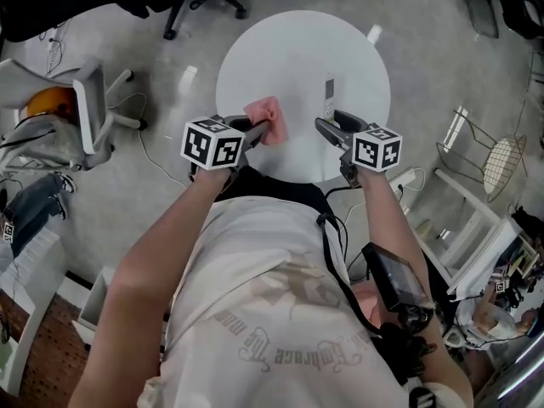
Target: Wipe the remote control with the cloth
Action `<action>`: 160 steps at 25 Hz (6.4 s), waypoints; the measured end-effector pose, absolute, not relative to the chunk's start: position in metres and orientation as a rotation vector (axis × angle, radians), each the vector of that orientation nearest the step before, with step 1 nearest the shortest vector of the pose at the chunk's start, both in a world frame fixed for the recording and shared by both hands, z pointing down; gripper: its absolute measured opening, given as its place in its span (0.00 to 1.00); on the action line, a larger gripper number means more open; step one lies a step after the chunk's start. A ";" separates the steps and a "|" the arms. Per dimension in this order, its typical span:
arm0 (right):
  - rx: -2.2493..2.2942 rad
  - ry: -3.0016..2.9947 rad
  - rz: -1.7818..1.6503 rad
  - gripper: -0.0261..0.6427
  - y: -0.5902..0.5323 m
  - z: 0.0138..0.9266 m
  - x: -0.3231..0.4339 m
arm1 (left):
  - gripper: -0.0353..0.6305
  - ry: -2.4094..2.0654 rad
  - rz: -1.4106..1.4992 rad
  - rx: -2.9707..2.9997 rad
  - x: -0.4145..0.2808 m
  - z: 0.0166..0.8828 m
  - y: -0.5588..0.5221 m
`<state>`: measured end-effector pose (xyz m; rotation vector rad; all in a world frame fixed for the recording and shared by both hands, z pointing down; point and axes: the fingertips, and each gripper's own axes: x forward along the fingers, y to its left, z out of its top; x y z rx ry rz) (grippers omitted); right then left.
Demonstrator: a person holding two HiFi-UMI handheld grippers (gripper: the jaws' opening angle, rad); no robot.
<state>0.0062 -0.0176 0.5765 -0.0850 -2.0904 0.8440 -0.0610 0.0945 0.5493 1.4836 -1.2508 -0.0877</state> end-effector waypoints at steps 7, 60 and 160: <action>-0.298 -2.291 1.137 0.41 0.004 0.509 -0.014 | 0.08 -1.058 -0.416 1.488 -0.042 0.523 0.079; -0.733 -2.327 1.006 0.41 0.066 0.467 -0.039 | 0.08 -0.898 -0.382 1.668 -0.082 0.462 0.021; 0.861 -2.651 0.570 0.05 0.044 0.379 0.086 | 0.09 -1.094 0.096 2.184 -0.053 0.403 0.101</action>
